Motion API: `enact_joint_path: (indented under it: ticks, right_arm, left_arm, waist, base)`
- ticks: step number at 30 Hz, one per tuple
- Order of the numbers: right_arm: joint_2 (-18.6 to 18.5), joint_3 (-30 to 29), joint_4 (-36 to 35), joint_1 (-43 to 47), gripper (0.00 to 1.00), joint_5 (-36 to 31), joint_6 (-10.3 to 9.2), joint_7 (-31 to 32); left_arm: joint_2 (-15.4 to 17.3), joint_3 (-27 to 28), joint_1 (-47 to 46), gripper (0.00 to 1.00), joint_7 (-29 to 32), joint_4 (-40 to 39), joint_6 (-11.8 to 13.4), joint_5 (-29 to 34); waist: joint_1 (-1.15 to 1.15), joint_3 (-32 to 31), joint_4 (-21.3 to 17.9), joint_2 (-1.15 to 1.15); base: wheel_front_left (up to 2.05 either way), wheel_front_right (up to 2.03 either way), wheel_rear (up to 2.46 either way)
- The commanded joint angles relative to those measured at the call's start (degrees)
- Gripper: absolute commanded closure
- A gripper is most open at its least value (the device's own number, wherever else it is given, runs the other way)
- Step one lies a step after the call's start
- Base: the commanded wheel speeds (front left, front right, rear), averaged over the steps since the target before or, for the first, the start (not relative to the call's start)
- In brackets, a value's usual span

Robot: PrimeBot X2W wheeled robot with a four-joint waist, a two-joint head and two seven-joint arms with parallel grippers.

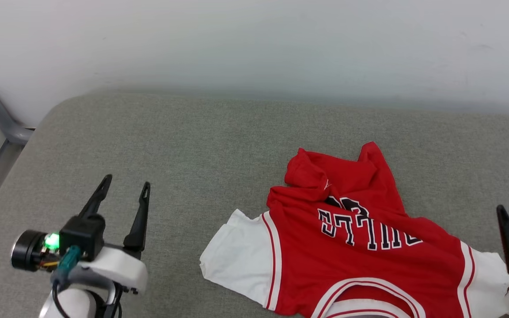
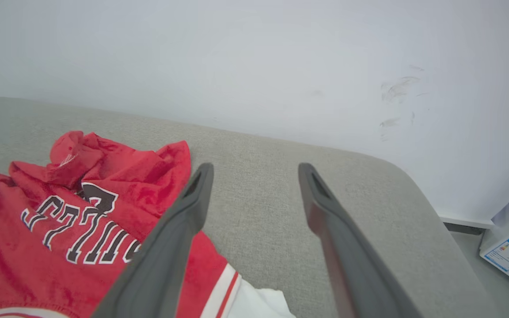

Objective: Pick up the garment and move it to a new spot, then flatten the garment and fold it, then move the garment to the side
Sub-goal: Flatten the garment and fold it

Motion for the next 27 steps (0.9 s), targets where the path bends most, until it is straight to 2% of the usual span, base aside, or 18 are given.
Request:
enact_joint_path:
  ticks: [1, 2, 3, 5, 8, 12, 17, 20, 23, 27]
  right_arm:
    - [1.37, 0.25, -2.33, 1.21, 0.00, -1.20, -0.07, 1.02]
    - [1.37, 0.25, -2.33, 1.21, 0.00, -1.20, -0.07, 1.02]
    - [1.83, 0.43, -3.74, 1.54, 0.00, -1.76, -0.07, 1.48]
    - [2.64, 0.65, -5.86, 1.96, 0.00, -2.33, -0.07, 2.33]
    - [3.49, 0.90, -7.70, 2.42, 0.00, -2.93, -0.07, 3.07]
    - [4.03, 1.27, -8.68, 2.39, 0.00, -3.11, -0.06, 3.61]
    - [4.03, 2.17, -8.17, 0.72, 0.00, -2.84, -0.06, 3.64]
    - [3.75, 2.64, -8.01, -0.23, 0.00, -2.89, -0.06, 3.71]
    - [3.50, 2.92, -7.85, -1.10, 0.00, -2.88, -0.06, 3.78]
    - [3.34, 3.27, -7.72, -2.34, 0.00, -2.84, -0.06, 3.72]
  left_arm:
    - [1.16, -1.06, -2.65, 0.00, 3.65, 0.21, -2.36, -1.25]
    - [1.16, -1.06, -2.65, 0.00, 3.65, 0.21, -2.36, -1.25]
    - [1.94, -1.88, -4.11, 0.00, 6.03, 0.04, -3.54, -1.89]
    - [3.20, -3.98, -6.48, 0.00, 11.95, 0.09, -5.11, -4.29]
    - [4.90, -8.05, -10.11, 0.00, 21.72, -0.38, -6.17, -10.41]
    - [8.91, -18.14, -14.59, 0.00, 34.33, -1.49, -6.25, -22.09]
    - [14.39, -29.58, -19.73, 0.00, 45.36, -0.39, -6.30, -32.22]
    - [16.15, -33.78, -22.41, 0.00, 48.54, 2.69, -6.29, -36.70]
    - [16.01, -36.43, -23.99, 0.00, 50.12, 6.58, -6.30, -40.87]
    - [16.85, -41.06, -26.39, 0.00, 50.46, 10.93, -6.30, -41.81]
  waist:
    - [0.00, 0.19, -0.03, 0.00]
    - [0.00, 0.19, -0.03, 0.00]
    - [0.00, 0.36, 0.00, 0.00]
    - [0.00, 0.67, -0.04, 0.00]
    - [0.00, 1.29, -0.16, 0.00]
    - [0.00, 2.31, -0.48, 0.00]
    - [0.00, 3.90, -1.52, 0.00]
    - [0.00, 4.85, -2.22, 0.00]
    - [0.00, 5.86, -2.95, 0.00]
    - [0.00, 7.23, -3.82, 0.00]
  base:
    - [0.00, 0.00, 0.00]
    - [0.00, 0.00, 0.00]
    - [0.00, 0.00, 0.00]
    - [0.00, 0.00, 0.00]
    - [0.00, 0.00, 0.00]
    - [0.00, 0.00, 0.00]
    - [0.00, 0.00, 0.00]
    - [0.00, 0.00, 0.00]
    - [0.00, 0.00, 0.00]
    - [0.00, 0.00, 0.00]
